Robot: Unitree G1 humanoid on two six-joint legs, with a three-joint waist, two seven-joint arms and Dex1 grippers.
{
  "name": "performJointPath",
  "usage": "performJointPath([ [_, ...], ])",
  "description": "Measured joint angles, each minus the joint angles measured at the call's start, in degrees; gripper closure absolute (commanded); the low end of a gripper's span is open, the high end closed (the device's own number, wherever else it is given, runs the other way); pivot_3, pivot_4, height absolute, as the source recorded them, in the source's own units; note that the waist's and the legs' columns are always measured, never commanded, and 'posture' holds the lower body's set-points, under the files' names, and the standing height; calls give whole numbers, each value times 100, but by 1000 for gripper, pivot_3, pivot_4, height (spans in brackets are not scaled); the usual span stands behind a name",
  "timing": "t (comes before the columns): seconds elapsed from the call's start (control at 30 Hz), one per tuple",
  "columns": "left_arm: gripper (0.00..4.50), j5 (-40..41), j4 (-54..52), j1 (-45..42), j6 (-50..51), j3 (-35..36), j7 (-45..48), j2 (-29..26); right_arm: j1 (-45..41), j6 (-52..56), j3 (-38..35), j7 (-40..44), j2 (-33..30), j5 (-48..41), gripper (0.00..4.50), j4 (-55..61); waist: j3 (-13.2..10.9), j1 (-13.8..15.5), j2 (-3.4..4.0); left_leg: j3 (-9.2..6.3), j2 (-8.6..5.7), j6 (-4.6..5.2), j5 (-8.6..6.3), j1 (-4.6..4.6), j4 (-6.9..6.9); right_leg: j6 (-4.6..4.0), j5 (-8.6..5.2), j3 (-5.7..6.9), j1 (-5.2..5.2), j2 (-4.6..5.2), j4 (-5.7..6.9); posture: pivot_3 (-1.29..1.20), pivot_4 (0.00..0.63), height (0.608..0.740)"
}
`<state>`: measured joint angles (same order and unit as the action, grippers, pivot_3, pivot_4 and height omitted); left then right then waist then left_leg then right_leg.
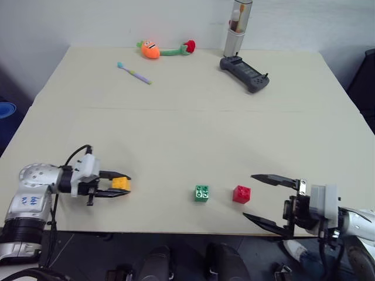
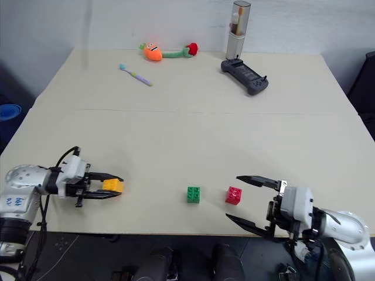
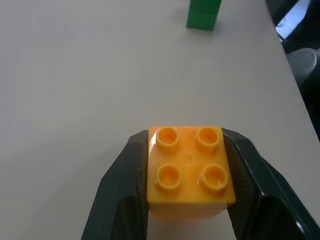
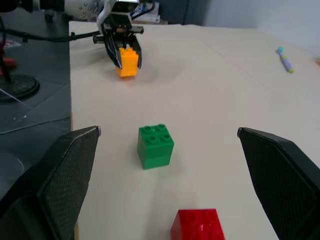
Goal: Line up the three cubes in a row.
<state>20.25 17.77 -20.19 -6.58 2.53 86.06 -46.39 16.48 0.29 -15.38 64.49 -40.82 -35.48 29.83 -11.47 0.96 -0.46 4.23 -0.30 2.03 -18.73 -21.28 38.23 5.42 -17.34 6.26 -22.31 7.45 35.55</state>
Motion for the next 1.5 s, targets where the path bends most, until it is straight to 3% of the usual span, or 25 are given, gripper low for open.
performJointPath([
  [0.2, 2972, -103, -115, -358, -470, -987, 3, 33, 516, 289, -360, 12, -165, -311, 0, 499, 0, 26, 0, 9, 1, 0, 0, 2, -1, 0, 0, -8, -4, -5, 1, 0, 150, 740],
  [0.57, 2972, -375, -438, -561, -441, -1663, -14, 563, 817, 648, -551, -150, -182, -547, 0, 1020, 0, 63, 0, 8, -1, 7, 1, 3, 10, 2, 1, -10, 1, -2, -3, 0, 150, 740],
  [0.97, 2972, -763, -339, -723, -500, -1665, -560, 1035, 660, 639, -321, -348, -115, -428, 0, 1034, 12, 193, 19, -18, -1, 22, -9, 13, 67, 8, 5, 3, 39, 7, -6, 0, 150, 740],
  [1.4, 2972, -862, -310, -807, -401, -1660, -751, 1152, 576, 630, -236, -400, -68, -387, 0, 1033, 14, 201, 24, -35, 1, 25, -20, 13, 73, 9, 5, 18, 58, 8, -24, 0, 150, 740],
  [1.5, 1977, -917, -275, -805, -331, -1669, -762, 1154, 572, 629, -223, -404, -28, -357, 0, 1033, 13, 195, 25, -38, 1, 25, -20, 12, 73, 9, 5, 20, 59, 8, -25, 0, 150, 740],
])
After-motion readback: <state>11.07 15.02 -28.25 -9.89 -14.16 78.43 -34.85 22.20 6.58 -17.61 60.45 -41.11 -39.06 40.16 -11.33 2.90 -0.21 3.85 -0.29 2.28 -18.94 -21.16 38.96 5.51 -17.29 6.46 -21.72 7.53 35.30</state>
